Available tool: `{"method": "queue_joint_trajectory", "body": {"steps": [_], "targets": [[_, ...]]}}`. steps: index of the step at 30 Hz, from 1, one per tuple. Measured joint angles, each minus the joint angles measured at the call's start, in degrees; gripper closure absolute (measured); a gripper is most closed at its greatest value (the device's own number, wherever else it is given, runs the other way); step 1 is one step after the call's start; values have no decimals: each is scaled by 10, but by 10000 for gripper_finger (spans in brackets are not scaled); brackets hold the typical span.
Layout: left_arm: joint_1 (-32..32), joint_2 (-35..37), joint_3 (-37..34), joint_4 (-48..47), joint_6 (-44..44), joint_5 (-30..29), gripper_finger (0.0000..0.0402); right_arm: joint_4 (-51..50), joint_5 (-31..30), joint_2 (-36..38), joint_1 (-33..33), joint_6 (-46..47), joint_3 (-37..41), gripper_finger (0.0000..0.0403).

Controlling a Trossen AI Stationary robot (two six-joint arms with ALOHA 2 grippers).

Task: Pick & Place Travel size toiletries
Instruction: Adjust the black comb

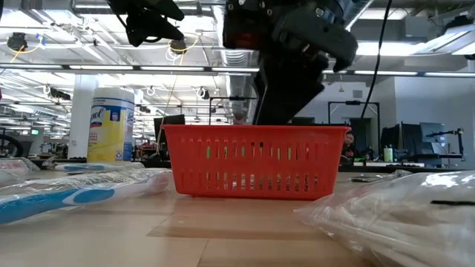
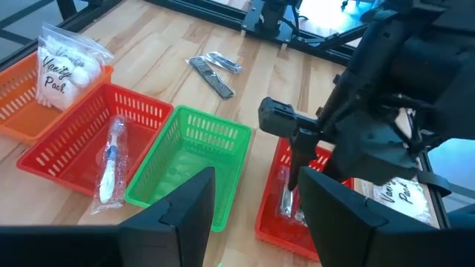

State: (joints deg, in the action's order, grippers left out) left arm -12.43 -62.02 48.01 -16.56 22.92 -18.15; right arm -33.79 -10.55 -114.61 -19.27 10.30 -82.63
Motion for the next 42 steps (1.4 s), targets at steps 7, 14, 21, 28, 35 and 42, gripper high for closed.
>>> {"method": "queue_joint_trajectory", "body": {"steps": [7,14,21,28,35,42], "targets": [[0,0,0,0,0,-1,215,-53,1,0,-8,-22,-69,260],[0,0,0,1,-1,-4,215,-136,1,0,-30,-34,-112,273],[0,0,0,1,-1,-4,215,-244,-10,31,-39,18,-119,280],[0,-9,0,4,-1,-4,215,-317,-118,83,-79,69,-119,280],[0,-19,0,7,-4,-6,215,-365,-250,129,-134,115,-119,279],[0,-28,0,8,-6,-8,215,-404,-328,170,-173,183,-74,280]]}}
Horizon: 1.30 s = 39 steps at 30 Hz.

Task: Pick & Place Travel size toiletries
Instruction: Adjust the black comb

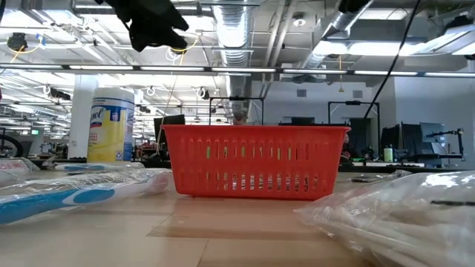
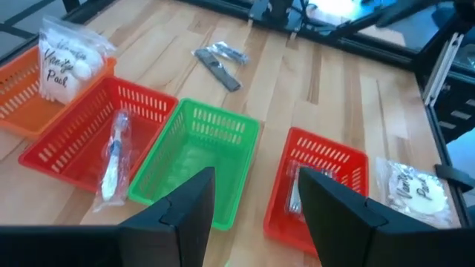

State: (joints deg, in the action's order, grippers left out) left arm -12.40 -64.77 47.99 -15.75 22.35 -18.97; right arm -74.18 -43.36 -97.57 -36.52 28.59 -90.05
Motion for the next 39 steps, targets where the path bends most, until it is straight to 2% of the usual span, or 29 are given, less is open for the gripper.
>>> {"method": "queue_joint_trajectory", "body": {"steps": [5,13,17,21,24,29,39], "targets": [[1,0,0,4,0,-9,215,-5,-32,37,-10,64,56,279],[1,0,0,13,-4,-41,215,2,-49,84,-9,117,140,280],[1,-4,0,54,-32,-68,215,6,-66,111,-14,145,179,280],[1,-24,0,99,-44,-71,215,32,-83,144,-13,169,227,280],[5,-50,0,137,-59,-70,215,84,-95,179,-13,170,272,280],[23,-88,0,196,-96,-30,215,206,-96,242,-14,126,356,280],[48,-120,0,236,-118,-16,215,542,-66,342,-13,-65,515,279]]}}
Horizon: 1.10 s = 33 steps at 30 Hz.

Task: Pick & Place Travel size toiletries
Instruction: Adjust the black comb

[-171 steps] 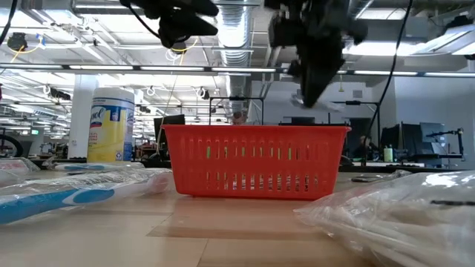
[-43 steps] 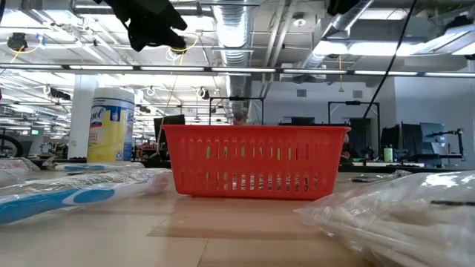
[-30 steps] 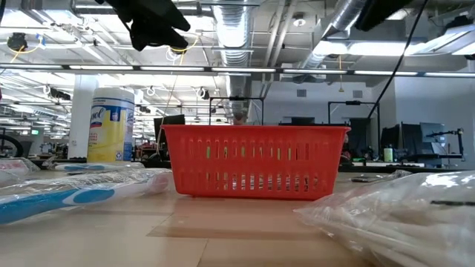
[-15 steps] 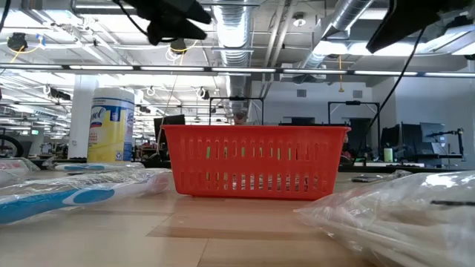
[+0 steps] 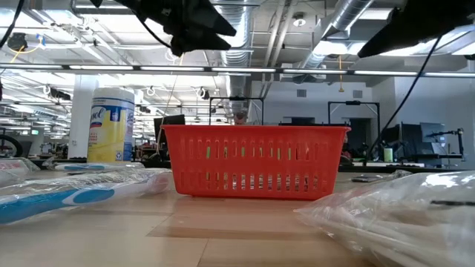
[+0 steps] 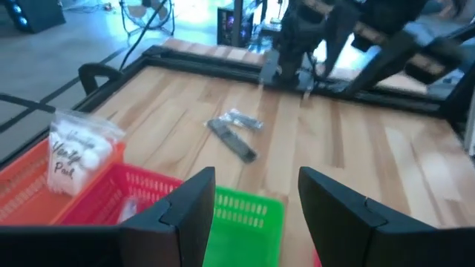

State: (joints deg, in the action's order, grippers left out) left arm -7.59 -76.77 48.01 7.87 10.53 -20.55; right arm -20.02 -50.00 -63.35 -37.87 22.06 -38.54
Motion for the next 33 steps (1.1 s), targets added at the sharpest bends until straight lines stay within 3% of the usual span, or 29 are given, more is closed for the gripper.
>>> {"method": "queue_joint_trajectory", "body": {"steps": [5,18,22,25,28,33], "targets": [[7,-5,0,2,-2,0,215,66,8,1,1,-69,25,280],[4,-9,0,9,28,4,215,93,18,-102,37,-92,24,280],[4,-20,0,32,33,54,215,85,76,-128,44,-122,10,280],[4,-35,0,69,20,83,215,71,84,-127,44,-124,-6,280],[5,-54,0,106,6,97,215,21,81,-110,46,-87,-19,280],[16,-80,0,151,2,121,215,-95,33,-73,73,61,-23,280]]}}
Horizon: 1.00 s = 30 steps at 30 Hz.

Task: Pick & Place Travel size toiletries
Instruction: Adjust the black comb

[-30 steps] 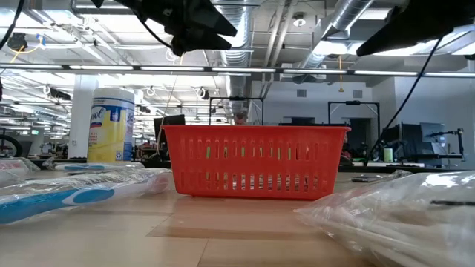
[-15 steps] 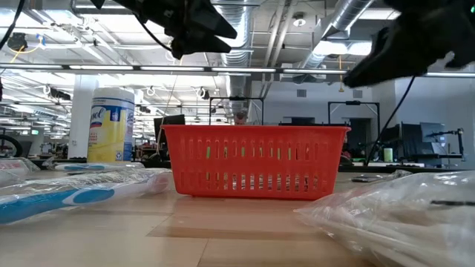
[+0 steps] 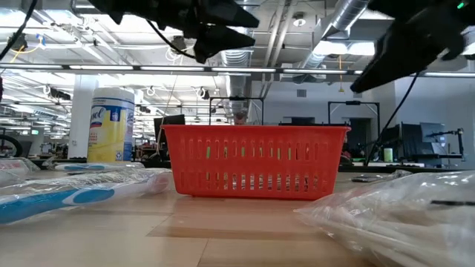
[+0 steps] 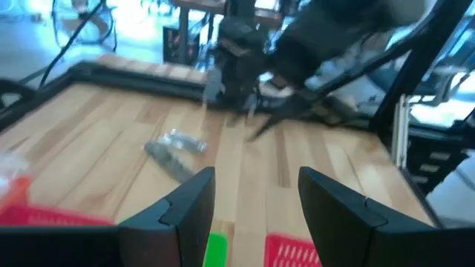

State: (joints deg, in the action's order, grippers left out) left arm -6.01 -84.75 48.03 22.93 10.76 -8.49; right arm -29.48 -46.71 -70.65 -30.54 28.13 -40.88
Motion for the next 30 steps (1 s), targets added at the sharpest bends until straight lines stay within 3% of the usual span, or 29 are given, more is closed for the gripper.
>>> {"method": "queue_joint_trajectory", "body": {"steps": [4,19,30], "targets": [[9,-6,0,7,1,14,215,-64,-35,-4,30,87,10,280],[8,-6,0,13,2,16,215,-34,-9,-153,145,122,55,280],[8,-6,0,15,2,19,215,28,111,-211,204,66,51,280]]}}
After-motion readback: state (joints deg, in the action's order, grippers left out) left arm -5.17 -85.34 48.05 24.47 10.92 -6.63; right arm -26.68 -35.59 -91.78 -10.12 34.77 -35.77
